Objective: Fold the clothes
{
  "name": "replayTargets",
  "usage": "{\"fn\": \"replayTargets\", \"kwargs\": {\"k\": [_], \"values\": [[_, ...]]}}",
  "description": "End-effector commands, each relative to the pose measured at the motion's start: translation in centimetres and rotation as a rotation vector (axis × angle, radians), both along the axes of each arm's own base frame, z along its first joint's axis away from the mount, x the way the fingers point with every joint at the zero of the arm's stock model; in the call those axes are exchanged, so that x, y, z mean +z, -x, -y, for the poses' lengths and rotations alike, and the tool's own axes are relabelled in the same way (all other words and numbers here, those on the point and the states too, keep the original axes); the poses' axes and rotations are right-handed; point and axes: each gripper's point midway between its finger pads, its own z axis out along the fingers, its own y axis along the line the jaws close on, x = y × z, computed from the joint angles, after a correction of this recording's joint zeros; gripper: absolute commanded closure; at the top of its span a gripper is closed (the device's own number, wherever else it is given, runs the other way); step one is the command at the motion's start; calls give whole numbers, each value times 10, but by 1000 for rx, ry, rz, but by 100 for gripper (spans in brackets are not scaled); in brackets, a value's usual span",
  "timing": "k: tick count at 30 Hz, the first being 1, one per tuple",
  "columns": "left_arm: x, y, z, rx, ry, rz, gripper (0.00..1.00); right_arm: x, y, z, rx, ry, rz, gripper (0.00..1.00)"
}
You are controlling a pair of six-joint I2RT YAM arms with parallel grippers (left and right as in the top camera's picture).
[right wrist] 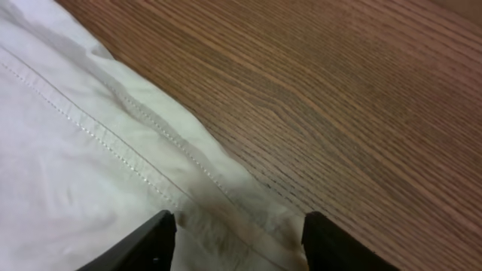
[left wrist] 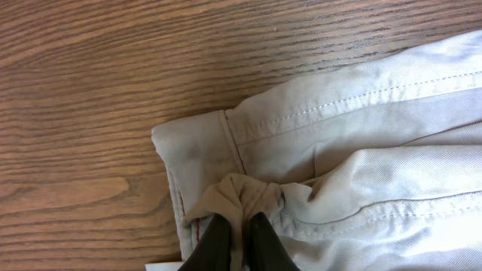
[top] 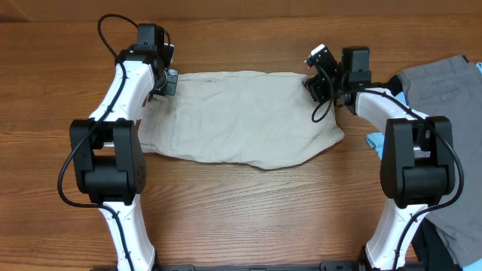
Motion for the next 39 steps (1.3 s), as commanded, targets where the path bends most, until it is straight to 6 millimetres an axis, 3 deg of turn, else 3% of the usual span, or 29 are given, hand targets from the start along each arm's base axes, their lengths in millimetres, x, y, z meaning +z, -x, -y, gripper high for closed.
{"fn": "replayTargets", "kwargs": {"k": [1,4,7,13,20,25,33,39], "values": [[2,-5,-4,-8,-15,6,93,3,-3,-1,-3,-13,0,42],[2,-5,-4,-8,-15,6,92,-1,-3,0,17,12,5,41],[2,-5,-4,-8,-15,5,92,-2,-7,8,-1,58,23,30],[2,-5,-4,-8,-15,6,91,-3,-10,12,-20,77,34,29],[2,-5,-4,-8,-15,6,89,-24,-5,13,-19,79,-14,27],[2,-5,-5,-7,-18,6,89,-14,-9,12,-30,69,13,53],[2,-5,-6,-5,-22,7,89,9,-14,11,-72,23,45,72],[2,-5,-6,-5,-22,7,92,43,-14,6,-74,-23,82,81]]}}
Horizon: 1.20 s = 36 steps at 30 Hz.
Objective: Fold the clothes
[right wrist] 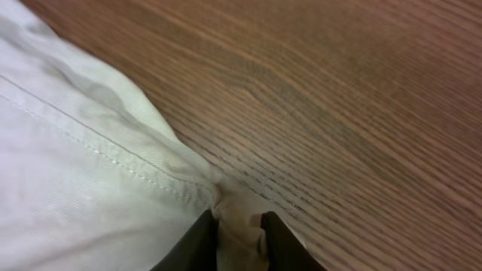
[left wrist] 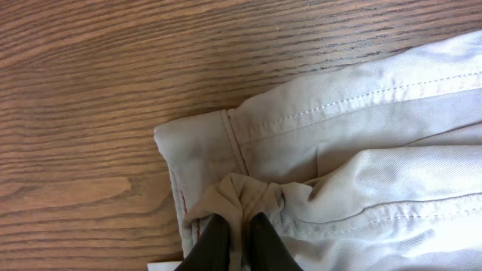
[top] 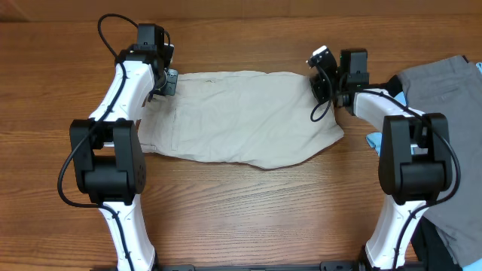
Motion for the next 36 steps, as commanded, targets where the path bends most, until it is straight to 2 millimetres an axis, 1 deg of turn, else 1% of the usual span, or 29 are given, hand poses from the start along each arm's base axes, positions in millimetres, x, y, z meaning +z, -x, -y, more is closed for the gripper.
{"fn": "replayTargets", "kwargs": {"k": [1,3,4,5,6,7,8,10,12,14,15,17,18,20,21,23,25,26,27,28,29,31,32,33,34,36], "values": [[2,-5,-4,-7,-16,7,92,58,-6,-6,8,-50,93,84],[2,-5,-4,-7,-16,6,92,66,1,-8,17,-58,78,89],[2,-5,-6,-3,-24,7,95,69,9,-8,19,-59,50,94],[3,-5,-8,1,-36,7,96,70,13,-8,18,-59,35,96],[5,-5,-10,8,-46,9,96,72,19,-9,21,-61,16,96],[9,-4,-14,23,-62,13,96,74,29,-10,14,-80,-25,96],[12,-2,-15,33,-66,16,96,75,33,-10,2,-90,-45,96],[25,3,-15,43,-64,16,96,79,52,-13,1,-121,-114,96],[37,11,-15,54,-59,15,96,83,64,-17,-7,-155,-162,96],[60,24,-15,101,-32,21,96,89,81,-20,-45,-206,-235,96],[69,29,-13,112,-15,24,96,91,87,-21,-53,-223,-257,96],[89,45,-4,123,45,18,96,98,101,-24,-84,-266,-312,96],[94,51,-2,133,66,12,96,101,106,-24,-98,-278,-329,96],[116,72,6,168,132,4,96,110,120,-24,-134,-298,-371,96],[123,79,10,179,155,-1,96,114,126,-23,-141,-300,-382,96],[140,104,23,200,249,-38,96,122,149,-22,-150,-295,-436,96],[146,123,33,222,312,-84,96,126,172,-21,-161,-287,-502,96],[149,137,38,249,350,-130,96,125,185,-20,-189,-292,-557,96],[147,151,41,293,368,-186,96,123,196,-20,-243,-309,-621,96],[146,156,42,309,373,-210,96,122,200,-19,-261,-313,-645,96],[138,170,43,337,369,-272,96,116,214,-18,-309,-317,-725,96],[125,184,47,336,353,-338,96,109,229,-17,-361,-319,-798,96],[119,189,48,336,348,-360,96,106,232,-17,-373,-320,-816,96],[105,197,52,348,339,-401,96,98,240,-17,-401,-321,-852,96],[99,200,54,352,336,-414,96,94,243,-17,-410,-320,-868,96],[67,215,61,357,318,-471,96,77,254,-16,-457,-326,-916,96]]}}
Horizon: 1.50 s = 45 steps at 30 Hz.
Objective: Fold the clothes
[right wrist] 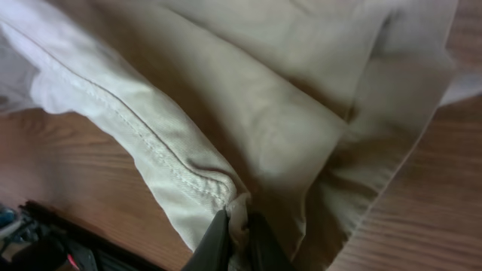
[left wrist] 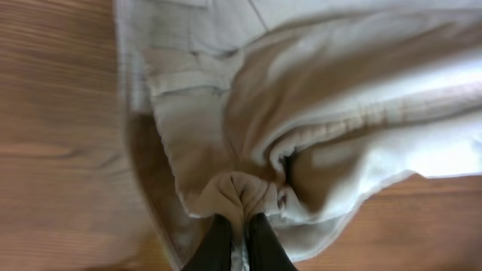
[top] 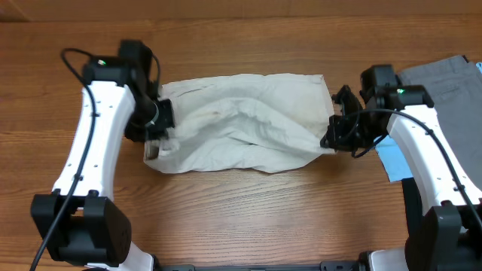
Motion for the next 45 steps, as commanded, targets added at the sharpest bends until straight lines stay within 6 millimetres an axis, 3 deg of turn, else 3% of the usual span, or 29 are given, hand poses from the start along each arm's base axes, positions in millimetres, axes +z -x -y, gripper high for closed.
{"fn": "replayTargets", "kwargs": {"k": [1,3,9,23,30,40,45], "values": [[-44,27,17,18,17,-106,96,-24,17,1,-89,-3,-91,96],[-67,37,18,33,11,-132,96,-42,20,1,-128,-4,-104,96],[-102,38,17,37,14,-100,96,-76,12,2,-209,-3,-74,96],[-121,16,4,58,-70,-17,96,-122,-8,-2,-268,51,-57,96],[-152,13,-2,55,-111,-65,96,-140,-8,0,-276,87,-83,96],[-204,-31,-4,62,-137,48,96,-146,-51,11,-342,134,78,96],[-221,-64,-16,63,-213,172,96,-152,-91,7,-352,94,227,96]]}}
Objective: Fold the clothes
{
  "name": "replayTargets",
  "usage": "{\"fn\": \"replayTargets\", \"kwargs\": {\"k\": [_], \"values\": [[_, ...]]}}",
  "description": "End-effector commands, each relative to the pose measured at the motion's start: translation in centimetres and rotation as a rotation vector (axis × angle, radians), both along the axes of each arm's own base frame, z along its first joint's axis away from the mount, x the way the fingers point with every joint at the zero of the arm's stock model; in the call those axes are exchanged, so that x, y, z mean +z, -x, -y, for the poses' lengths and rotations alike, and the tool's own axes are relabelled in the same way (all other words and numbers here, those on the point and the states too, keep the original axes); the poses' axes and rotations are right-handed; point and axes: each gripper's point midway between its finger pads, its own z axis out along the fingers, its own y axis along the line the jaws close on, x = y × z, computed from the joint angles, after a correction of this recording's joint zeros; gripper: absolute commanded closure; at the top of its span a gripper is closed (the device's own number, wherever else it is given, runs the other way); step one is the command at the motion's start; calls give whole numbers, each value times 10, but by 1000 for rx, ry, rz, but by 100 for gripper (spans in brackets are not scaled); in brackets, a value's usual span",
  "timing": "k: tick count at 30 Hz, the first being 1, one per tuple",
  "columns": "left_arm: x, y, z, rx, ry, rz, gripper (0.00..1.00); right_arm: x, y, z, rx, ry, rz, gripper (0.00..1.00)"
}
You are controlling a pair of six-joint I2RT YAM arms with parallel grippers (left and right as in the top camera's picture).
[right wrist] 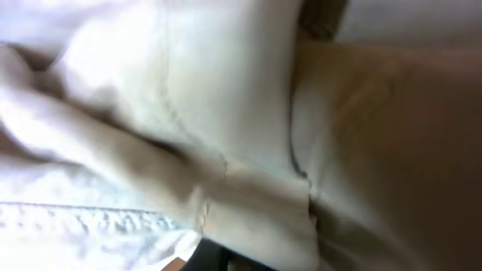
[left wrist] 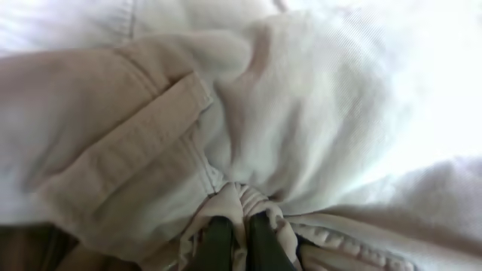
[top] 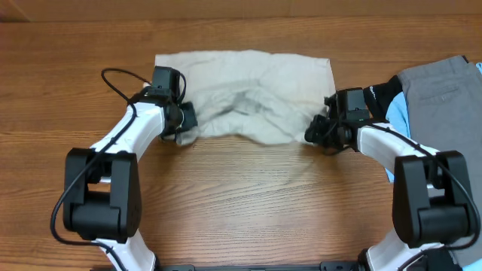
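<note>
The beige shorts [top: 248,90] lie doubled over at the back middle of the table, rumpled along their near edge. My left gripper [top: 185,123] is at the near left corner, shut on a pinch of the cloth [left wrist: 239,226] between its dark fingers [left wrist: 218,239]. At the near right corner my right gripper [top: 316,132] is down on the cloth. The right wrist view is blurred and filled with beige fabric [right wrist: 248,128], with only a dark finger edge [right wrist: 226,260] showing under the cloth.
A grey garment [top: 440,98] lies at the right edge of the wooden table [top: 241,203], with a light blue piece [top: 395,113] beside it, close to my right arm.
Both grippers, still holding their corners, have come down to the near edge of the shorts. The cloth, lifted and billowed before, now lies flatter and farther back on the table.
The shorts lay spread flat, my left gripper shut on the far left corner and my right open over the far right corner. The right then shut on its corner. Both corners were then held raised over the middle, and now rest at the near edge, shorts doubled.
</note>
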Motion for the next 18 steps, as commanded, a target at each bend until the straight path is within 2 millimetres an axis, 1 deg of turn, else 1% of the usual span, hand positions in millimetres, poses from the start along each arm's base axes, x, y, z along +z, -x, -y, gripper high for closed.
{"fn": "replayTargets", "kwargs": {"k": [1,2,6,7,8,9,10,11,12,13,14,15,16,18], "values": [[-85,25,-35,32,-198,-135,96,-31,-11,15,-46,89,15,96],[-85,15,-34,13,-198,-97,96,-30,-26,14,-47,84,78,96],[-77,1,-32,-54,-213,-52,96,-16,-47,11,-31,81,181,96],[-73,-3,-32,-82,-221,-51,96,-12,-52,10,-22,79,197,96],[-62,-8,-32,-121,-237,-52,96,1,-58,5,29,77,232,96],[-54,-11,-35,-125,-257,-54,96,9,-61,4,52,81,247,96],[-45,-15,-39,-119,-286,-56,96,19,-62,3,70,89,259,96],[-33,-19,-44,-110,-313,-53,96,33,-65,3,86,97,270,96],[-15,-26,-46,-103,-330,-39,96,50,-66,3,97,105,282,96],[-4,-30,-46,-101,-334,-31,96,59,-67,3,102,109,288,96],[16,-35,-46,-110,-339,-18,96,75,-67,4,113,116,297,96],[33,-36,-46,-126,-344,-11,96,90,-66,4,117,119,304,96],[46,-36,-46,-136,-347,-8,96,103,-63,5,125,123,305,96],[73,-31,-46,-136,-346,-9,96,121,-49,7,141,133,276,96]]}}
